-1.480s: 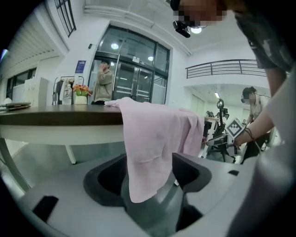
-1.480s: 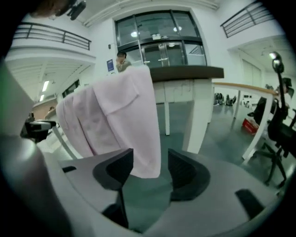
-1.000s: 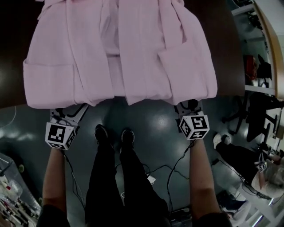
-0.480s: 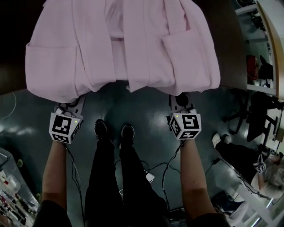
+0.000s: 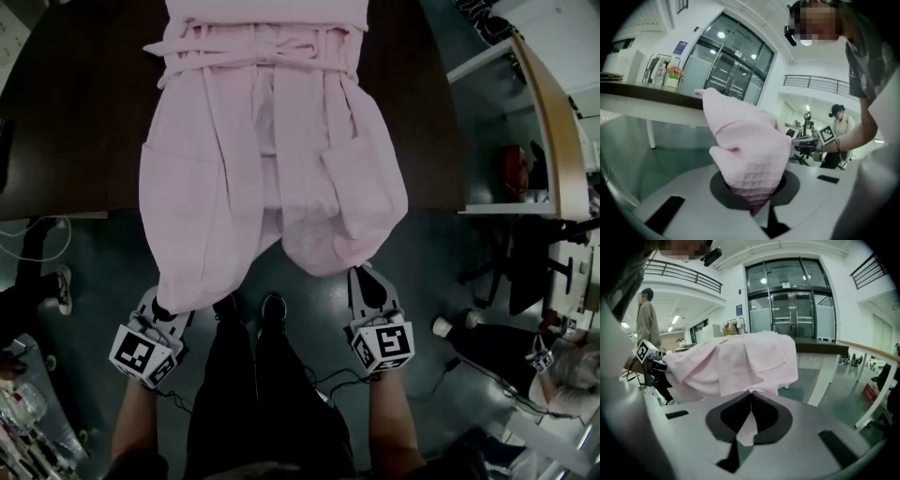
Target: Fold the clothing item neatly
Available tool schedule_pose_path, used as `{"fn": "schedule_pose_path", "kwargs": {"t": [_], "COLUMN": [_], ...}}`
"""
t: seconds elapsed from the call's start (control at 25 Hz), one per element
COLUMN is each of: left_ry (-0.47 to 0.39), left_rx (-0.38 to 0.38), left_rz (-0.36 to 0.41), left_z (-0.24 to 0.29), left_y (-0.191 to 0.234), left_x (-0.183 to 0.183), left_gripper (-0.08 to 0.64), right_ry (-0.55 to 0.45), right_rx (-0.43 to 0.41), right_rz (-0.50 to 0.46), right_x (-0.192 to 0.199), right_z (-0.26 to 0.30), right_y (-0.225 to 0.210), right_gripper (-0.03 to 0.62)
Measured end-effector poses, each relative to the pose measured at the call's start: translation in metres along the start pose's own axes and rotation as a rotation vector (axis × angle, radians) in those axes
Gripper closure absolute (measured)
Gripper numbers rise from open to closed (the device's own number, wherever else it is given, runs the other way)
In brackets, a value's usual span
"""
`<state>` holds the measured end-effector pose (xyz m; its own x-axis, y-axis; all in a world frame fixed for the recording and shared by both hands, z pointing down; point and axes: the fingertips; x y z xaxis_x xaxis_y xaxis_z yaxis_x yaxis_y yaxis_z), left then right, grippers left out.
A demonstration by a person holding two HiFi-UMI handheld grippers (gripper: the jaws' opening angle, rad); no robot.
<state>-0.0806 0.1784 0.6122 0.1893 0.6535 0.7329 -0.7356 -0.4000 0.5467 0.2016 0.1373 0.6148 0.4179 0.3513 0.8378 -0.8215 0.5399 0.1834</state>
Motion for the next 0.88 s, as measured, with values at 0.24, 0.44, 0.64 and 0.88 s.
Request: {"fn": "schedule_pose_path", "kwargs": {"t": [0.24, 0.44, 0.64, 0.88], "left_ry": [-0.042, -0.105, -0.159, -0.233], "left_rx": [0.11, 0.152, 0.187, 0.186], "left_rz": [-0.008, -0.001, 0.056, 0.052], "left_z": [-0.058, -0.087, -0.099, -0.089], "left_y": [-0.059, -0.074, -0.071, -0.064], "left_x": [-0.071, -0.142, -0.211, -0.297], "left_gripper": [0.522, 0.522, 0.522, 0.522], "right_ry": [-0.06, -0.119, -0.202, -0.299], "right_rx": [0.026, 0.092, 0.172, 0.167], "right_rz": [0.07, 0.029, -0.021, -0.037], "right_x": [-0.077, -0.152, -0.218, -0.289], "right_z": [-0.037, -0.063, -0.081, -0.067], "right_y": [-0.001, -0.019, -0.051, -0.107], "right_gripper": [0.594, 0.594, 0.594, 0.594]}}
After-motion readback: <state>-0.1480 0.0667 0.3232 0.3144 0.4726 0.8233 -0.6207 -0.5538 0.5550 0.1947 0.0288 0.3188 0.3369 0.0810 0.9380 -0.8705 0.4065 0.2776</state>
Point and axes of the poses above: the fingertips, and each gripper's own axes: z forward along the fingers, y to its left, x out of its underside, and after that the axes turned 15 degrees about -z, right-handed
